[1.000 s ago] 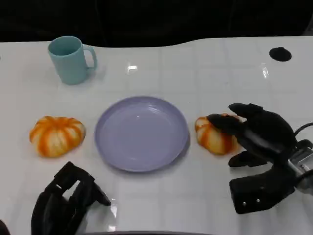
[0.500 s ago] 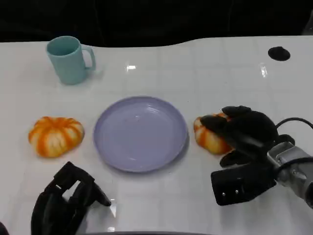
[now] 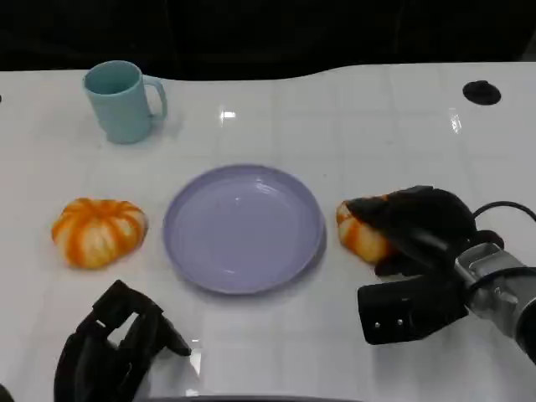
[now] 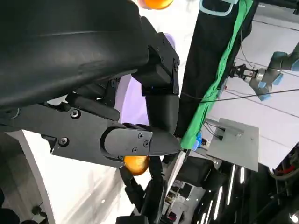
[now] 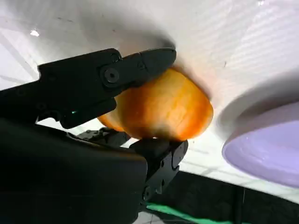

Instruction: Grasp the bread from the table and place it into the plate.

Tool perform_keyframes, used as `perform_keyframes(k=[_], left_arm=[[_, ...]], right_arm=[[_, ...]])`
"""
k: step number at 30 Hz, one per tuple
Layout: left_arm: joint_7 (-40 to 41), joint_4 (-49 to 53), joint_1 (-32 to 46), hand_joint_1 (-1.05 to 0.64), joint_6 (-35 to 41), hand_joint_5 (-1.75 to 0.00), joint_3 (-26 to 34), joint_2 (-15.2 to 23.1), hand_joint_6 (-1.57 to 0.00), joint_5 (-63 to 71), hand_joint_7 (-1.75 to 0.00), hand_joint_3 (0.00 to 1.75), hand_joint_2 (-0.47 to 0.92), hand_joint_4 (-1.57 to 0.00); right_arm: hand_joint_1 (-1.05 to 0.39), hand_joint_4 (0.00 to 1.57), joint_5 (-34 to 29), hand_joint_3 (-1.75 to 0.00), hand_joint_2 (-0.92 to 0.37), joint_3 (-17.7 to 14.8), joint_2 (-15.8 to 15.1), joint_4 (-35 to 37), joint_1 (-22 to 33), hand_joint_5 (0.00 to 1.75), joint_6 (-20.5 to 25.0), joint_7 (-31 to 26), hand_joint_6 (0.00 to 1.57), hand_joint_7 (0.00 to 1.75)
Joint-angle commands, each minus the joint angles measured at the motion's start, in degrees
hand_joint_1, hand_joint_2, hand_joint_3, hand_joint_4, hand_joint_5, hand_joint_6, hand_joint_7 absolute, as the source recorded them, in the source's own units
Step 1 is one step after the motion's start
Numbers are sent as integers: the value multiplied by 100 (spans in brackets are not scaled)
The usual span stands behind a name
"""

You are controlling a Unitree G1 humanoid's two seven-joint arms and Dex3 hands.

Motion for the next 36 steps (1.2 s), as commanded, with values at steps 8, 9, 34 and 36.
perform_keyframes(k=[8,9,34,36], left_arm=[[46,-88,61,-54,-43,-175,-21,63,-49,-36,-152,25,92,-61],[34,-79,55,-54,-43,-175,-19,63,-49,-46,-152,25,92,-61],[95,-81,54,-54,-65,-175,-65,80,-50,19,-151,26,92,-60],[87,-67,54,-54,-99,-175,-71,82,-49,35,-151,26,92,-60]], right_arm=[[-23,48,99,-33,-92,13,-119,196,200,174,-185,-703,54,140],[-21,49,117,-35,-92,-1,-117,197,202,174,-196,-715,48,152],[-11,72,1136,-37,-91,-889,150,-351,-164,175,-1250,-1113,54,173],[-9,72,1154,-37,-89,-902,223,-457,-249,175,-1319,-990,54,173]])
